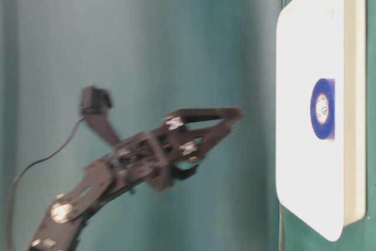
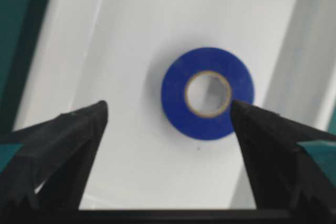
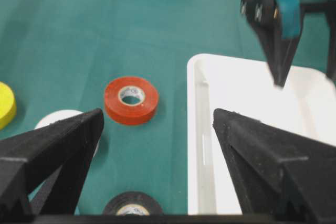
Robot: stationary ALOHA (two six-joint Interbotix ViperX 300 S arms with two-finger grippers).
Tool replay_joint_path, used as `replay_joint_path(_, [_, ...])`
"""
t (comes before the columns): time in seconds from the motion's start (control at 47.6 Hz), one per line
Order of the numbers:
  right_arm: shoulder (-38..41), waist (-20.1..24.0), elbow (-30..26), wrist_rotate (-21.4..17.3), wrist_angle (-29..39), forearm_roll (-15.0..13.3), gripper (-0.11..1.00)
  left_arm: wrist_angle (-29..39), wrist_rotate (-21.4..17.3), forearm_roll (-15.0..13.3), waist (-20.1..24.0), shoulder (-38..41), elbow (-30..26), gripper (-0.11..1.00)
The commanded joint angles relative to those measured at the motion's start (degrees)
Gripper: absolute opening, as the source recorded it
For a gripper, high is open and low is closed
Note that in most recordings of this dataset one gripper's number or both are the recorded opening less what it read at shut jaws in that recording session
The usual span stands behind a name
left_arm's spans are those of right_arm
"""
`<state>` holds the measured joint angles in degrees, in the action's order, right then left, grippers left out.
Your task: Pick up the tape from a random location and place it into the white case.
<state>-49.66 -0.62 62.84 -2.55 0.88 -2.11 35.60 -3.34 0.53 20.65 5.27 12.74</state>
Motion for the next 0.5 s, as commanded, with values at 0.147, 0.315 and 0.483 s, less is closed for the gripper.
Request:
replay_joint_path(0.147, [0.1,-0.1,-1.9,0.0,-0.2,0.0,0.92,1.8,0.0,0.2,-0.1,-3.8,-0.2,0.95])
replay_joint_path(0.315, [0.2,-0.1,-2.1,0.0,-0.2,-0.1,0.92,1.8,0.1,0.2,-0.4,-4.0,0.2,0.95])
replay_joint_path(0.483, [0.1,-0.1,-2.2,0.0,-0.2,0.0,0.92,1.7,0.1,0.3,-4.0,-4.0,0.6,0.95])
